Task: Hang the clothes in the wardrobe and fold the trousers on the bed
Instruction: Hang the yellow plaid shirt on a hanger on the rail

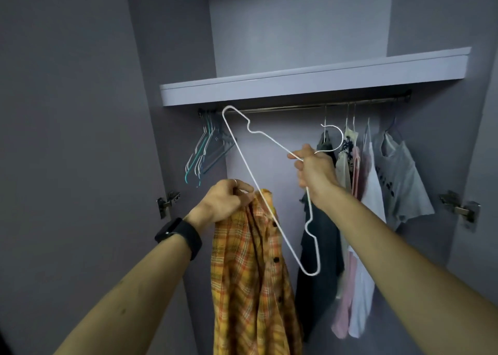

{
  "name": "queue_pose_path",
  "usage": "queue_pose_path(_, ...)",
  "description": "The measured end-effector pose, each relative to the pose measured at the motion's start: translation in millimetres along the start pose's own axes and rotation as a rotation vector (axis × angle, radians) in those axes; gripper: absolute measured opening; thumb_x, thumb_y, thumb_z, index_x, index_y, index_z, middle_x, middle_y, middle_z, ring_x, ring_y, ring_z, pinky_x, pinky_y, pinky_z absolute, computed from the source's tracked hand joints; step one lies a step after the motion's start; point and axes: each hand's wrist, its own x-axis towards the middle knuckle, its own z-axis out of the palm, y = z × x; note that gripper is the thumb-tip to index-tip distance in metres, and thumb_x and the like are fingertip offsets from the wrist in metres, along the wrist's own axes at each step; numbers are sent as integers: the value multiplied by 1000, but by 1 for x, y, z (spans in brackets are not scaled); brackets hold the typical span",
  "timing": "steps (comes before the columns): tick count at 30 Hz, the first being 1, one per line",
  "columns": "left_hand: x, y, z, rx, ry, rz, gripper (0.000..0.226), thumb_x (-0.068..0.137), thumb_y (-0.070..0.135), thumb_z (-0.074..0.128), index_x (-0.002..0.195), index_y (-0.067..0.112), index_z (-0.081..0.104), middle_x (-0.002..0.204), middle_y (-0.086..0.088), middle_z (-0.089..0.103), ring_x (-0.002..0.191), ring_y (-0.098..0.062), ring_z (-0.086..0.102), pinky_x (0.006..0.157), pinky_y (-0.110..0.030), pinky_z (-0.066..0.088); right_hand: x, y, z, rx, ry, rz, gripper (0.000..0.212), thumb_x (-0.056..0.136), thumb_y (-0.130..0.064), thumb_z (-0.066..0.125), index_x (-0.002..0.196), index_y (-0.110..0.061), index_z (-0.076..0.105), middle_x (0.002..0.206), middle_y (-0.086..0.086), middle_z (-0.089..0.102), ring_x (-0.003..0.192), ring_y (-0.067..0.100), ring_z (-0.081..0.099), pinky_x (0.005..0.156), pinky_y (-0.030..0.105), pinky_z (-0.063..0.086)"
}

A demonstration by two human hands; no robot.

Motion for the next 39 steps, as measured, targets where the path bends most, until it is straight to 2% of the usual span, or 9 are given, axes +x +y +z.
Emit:
queue_pose_path(3, -3, -8, -6, 90, -9, 17, 15, 94, 22, 67, 106, 29, 71, 96, 4, 73, 88, -11, 69, 79, -17, 51, -13, 24, -21, -408, 295, -270, 27, 106, -40, 40, 97, -26, 61, 74, -15, 56, 62, 3, 50, 51, 19, 34)
queue_pose_path(9, -7, 16, -10, 679, -23, 346, 25, 94, 18, 63, 109, 36, 56, 85, 18, 60, 86, -12, 65, 77, -31, 50, -33, 70, -16, -609, -90, -120, 37, 76, -56, 80, 99, -31, 64, 80, -16, 66, 81, 9, 64, 71, 26, 47)
queue_pose_path(13, -3, 39, -9, 840, 110, 553, 14, 99, 26, 59, 113, 27, 58, 107, 10, 61, 97, -25, 64, 80, -44, 53, -37, 75, -3, -528, -335, -69, 56, 62, -69, 82, 104, -34, 73, 99, -15, 73, 95, 6, 67, 88, 31, 54)
queue_pose_path(17, 6, 45, -13, 871, 181, 597, 24, 100, 37, 57, 118, 24, 66, 113, 5, 61, 103, -27, 64, 81, -47, 55, -32, 88, 13, -563, -266, -180, 34, 78, -57, 77, 61, -31, 64, 50, -16, 58, 47, -1, 51, 56, 26, 44)
queue_pose_path(21, 25, 17, -27, 1075, 107, 379, 34, 101, 51, 48, 115, 26, 67, 111, 3, 65, 102, -29, 64, 83, -43, 54, 2, 99, 9, -642, -221, -208, 32, 86, -50, 71, 73, -21, 71, 60, -7, 67, 58, 6, 62, 64, 31, 50)
queue_pose_path(24, 42, -12, -34, 720, -48, 199, 28, 92, 53, 63, 106, 31, 76, 101, 11, 73, 95, -8, 68, 90, -33, 55, 31, 110, 5, -739, -235, -223, 35, 86, -51, 70, 81, -16, 71, 71, 0, 71, 76, 22, 67, 74, 37, 54)
queue_pose_path(27, 74, -29, -36, 442, -154, 79, 17, 85, 47, 75, 97, 36, 79, 91, 23, 74, 83, 14, 65, 78, -10, 50, 57, 126, 22, -914, -184, -304, 28, 88, -54, 66, 92, -27, 73, 91, -5, 76, 90, 24, 68, 78, 36, 57)
queue_pose_path(33, 119, -44, -40, 392, -91, -61, 17, 87, 43, 75, 99, 33, 80, 97, 19, 74, 89, 3, 66, 87, -18, 51, 59, 133, 3, -615, -62, -168, 36, 98, -39, 59, 66, -25, 56, 57, -16, 58, 56, 6, 54, 52, 13, 39)
queue_pose_path(39, 136, -14, -60, 401, -7, -173, 18, 91, 42, 69, 105, 35, 79, 108, 13, 74, 97, -9, 67, 86, -20, 50, 12, 77, -27, -350, 13, -11, 18, 90, -26, 74, 72, -25, 75, 59, -13, 65, 60, 5, 58, 61, 22, 45)
